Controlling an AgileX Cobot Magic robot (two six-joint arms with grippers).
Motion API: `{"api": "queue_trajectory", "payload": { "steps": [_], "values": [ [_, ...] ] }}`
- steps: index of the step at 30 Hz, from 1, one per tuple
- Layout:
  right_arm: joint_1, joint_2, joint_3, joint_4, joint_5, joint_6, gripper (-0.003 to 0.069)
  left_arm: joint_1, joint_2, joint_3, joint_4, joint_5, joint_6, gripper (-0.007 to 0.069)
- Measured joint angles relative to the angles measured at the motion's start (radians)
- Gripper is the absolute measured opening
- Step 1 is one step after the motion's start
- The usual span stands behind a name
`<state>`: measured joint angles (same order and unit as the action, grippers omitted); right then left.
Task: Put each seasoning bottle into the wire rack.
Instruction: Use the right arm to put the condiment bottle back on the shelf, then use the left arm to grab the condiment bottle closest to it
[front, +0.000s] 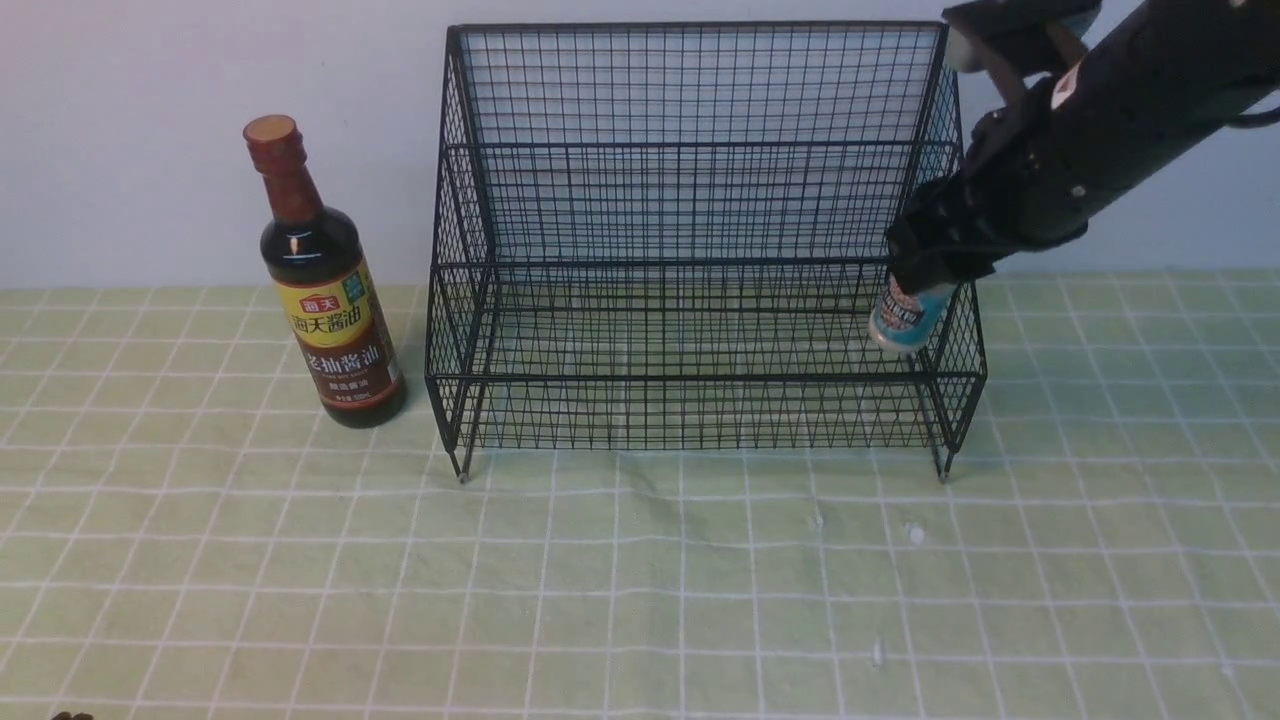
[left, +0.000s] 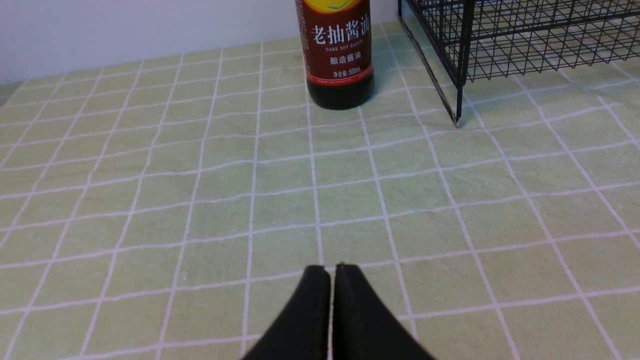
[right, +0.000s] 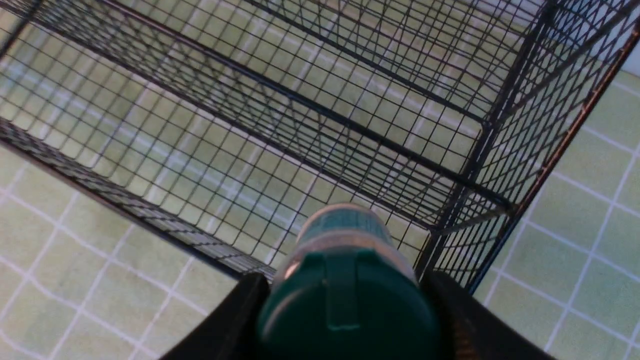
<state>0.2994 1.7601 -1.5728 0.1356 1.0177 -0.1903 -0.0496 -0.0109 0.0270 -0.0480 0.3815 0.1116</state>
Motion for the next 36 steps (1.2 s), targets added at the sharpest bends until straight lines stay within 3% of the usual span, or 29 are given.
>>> {"api": "queue_trajectory", "payload": {
  "steps": [16, 24, 28, 34, 36],
  "values": [
    [0.0, 0.144, -0.007, -0.018, -0.012, 0.002, 0.0353, 0.0, 0.0, 0.0, 0.0, 0.0, 0.0, -0.0006],
    [0.0, 0.136, -0.008, -0.019, 0.003, 0.048, 0.0535, 0.0, 0.0, 0.0, 0.0, 0.0, 0.0, -0.0006],
    [0.0, 0.099, -0.02, -0.022, 0.04, 0.069, 0.0556, 0.0, 0.0, 0.0, 0.0, 0.0, 0.0, -0.0006],
    [0.0, -0.073, -0.113, -0.06, 0.174, 0.132, 0.0437, 0.0, 0.0, 0.0, 0.0, 0.0, 0.0, -0.0006],
    [0.0, -0.191, -0.127, -0.077, 0.21, 0.153, 0.0327, 0.0, 0.0, 0.0, 0.0, 0.0, 0.0, -0.0006]
  ]
}}
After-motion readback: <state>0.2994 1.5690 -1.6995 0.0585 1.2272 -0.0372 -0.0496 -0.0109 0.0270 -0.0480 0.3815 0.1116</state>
